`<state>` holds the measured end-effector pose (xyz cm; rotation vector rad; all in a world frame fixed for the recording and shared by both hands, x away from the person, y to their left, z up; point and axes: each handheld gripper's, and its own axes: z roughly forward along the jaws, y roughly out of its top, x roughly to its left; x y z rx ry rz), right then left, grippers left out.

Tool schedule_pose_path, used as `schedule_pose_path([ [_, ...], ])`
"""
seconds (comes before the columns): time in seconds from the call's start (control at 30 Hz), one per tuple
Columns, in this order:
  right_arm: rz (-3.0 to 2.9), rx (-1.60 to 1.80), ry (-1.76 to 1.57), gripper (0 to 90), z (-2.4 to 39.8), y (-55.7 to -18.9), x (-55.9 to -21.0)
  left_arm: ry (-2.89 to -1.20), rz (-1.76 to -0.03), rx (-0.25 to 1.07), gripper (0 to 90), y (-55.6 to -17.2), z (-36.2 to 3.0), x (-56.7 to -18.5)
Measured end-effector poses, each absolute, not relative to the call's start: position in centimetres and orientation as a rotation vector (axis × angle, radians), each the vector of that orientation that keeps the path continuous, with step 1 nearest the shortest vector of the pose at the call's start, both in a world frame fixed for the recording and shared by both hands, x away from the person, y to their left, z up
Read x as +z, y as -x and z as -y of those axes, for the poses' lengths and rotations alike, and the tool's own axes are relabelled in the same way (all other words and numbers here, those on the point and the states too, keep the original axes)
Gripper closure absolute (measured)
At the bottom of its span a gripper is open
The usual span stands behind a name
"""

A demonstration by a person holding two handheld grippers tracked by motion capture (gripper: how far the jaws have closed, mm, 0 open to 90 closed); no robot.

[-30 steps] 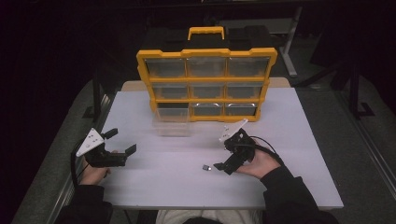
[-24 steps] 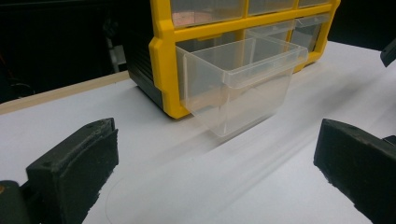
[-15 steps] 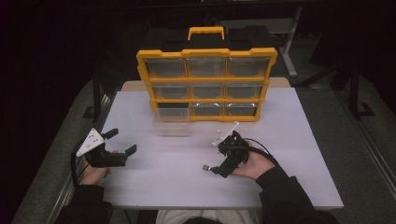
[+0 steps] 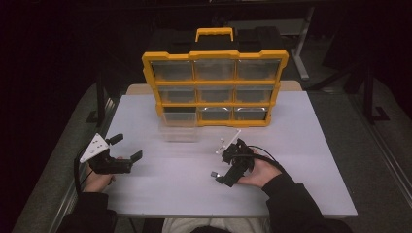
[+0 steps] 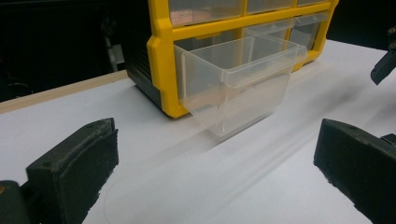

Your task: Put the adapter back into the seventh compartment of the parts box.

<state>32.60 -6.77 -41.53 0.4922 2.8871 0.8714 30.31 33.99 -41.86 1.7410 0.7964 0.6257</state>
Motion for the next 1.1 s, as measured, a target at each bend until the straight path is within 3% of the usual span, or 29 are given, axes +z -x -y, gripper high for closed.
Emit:
schedule_pose_path([
  [0.63, -2.947, 0.836, -0.48, 0.0, 5.1, -32.8, -42.8, -1.745, -0.797, 0.622, 0.0, -30.3, -33.9, -41.9],
  [1.1, -2.966, 0.796, -0.44, 18.3, 4.7, -32.7, -43.1, -1.747, -0.796, 0.621, 0.0, -30.3, -33.9, -41.9],
])
